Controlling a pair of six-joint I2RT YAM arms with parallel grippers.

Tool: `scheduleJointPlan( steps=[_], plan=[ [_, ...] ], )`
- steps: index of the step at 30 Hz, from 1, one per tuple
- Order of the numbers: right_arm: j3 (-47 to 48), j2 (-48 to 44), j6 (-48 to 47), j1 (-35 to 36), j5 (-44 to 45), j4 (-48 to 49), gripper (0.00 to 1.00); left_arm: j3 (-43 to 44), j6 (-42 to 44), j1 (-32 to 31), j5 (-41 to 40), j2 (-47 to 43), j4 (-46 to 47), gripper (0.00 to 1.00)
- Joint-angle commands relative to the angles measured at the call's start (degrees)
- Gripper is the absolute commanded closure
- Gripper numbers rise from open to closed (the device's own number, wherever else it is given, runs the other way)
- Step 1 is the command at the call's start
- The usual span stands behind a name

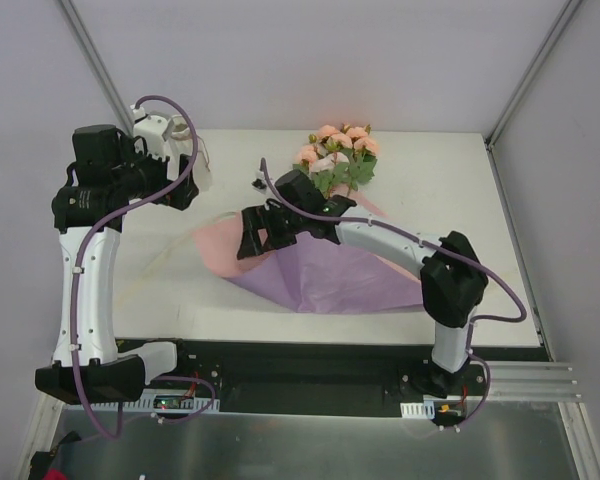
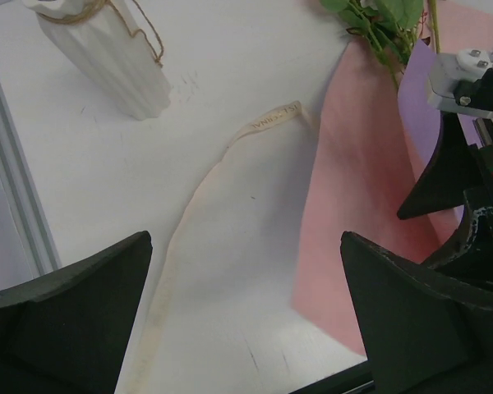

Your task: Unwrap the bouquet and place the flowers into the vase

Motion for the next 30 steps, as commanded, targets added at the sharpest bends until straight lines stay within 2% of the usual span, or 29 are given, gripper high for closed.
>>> scheduleJointPlan(
  steps=[1, 5, 9, 11, 15, 22, 30],
  plan=[
    [12.1, 1.4, -0.3, 0.0, -0.3, 0.9, 0.04, 1.5, 1.2, -0.4, -1.3, -0.6, -0.5, 0.01],
    [12.4, -1.9, -0.5, -4.7, 0.2, -0.1, 0.04, 1.3, 1.9, -0.5, -2.3, -0.7, -0.4, 0.01],
    [7.2, -6.4, -2.6, -13.7, -0.4, -0.3, 0.04, 0.3, 2.9, -0.4, -0.8, -0.6, -0.4, 0.01],
    [4.0, -7.7, -7.5, -16.5, -0.1, -2.8, 0.04, -0.7, 2.9, -0.5, 0.5, -0.3, -0.4, 0.01],
    [-2.9, -6.4, -11.6, -24.3, -3.3, -3.5, 0.04, -2.5, 2.7, -0.4, 3.1, 0.3, -0.6, 0.01],
    [-5.4, 0.2, -19.2, -26.6, -6.6, -4.4, 0.04, -5.6, 3.6, -0.4, 6.1, 1.6, -0.5, 0.01],
    [-2.6, 5.2, -25.8, -27.8, -4.7, -3.8, 0.04, -6.9, 5.0, -0.4, 6.9, 1.3, -0.5, 0.01]
  ],
)
